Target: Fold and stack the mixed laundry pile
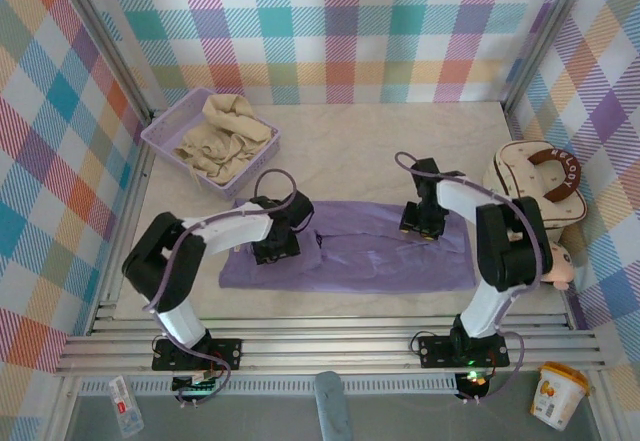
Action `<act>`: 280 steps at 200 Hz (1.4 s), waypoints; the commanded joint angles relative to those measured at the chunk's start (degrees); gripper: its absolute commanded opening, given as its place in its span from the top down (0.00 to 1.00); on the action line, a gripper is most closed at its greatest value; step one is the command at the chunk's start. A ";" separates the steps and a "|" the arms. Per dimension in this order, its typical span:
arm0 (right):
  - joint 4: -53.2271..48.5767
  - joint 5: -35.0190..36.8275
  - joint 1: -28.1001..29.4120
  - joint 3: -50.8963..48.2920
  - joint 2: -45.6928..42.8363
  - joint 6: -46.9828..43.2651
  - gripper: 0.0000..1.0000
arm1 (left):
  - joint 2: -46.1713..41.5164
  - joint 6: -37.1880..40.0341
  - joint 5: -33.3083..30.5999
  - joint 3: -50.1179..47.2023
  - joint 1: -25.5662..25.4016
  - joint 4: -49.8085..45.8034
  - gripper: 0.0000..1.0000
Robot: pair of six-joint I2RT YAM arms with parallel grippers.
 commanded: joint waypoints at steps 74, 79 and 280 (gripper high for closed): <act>-6.29 2.89 -6.40 -1.16 0.91 0.30 0.49 | 24.46 18.61 -2.63 27.14 0.59 -8.60 0.52; -6.46 1.93 -6.25 -2.00 0.17 0.50 0.49 | 26.37 19.05 -2.47 30.54 0.71 -8.83 0.51; -10.28 -7.70 0.48 19.54 1.47 1.24 0.47 | 33.79 14.44 19.47 67.92 7.24 -9.65 0.22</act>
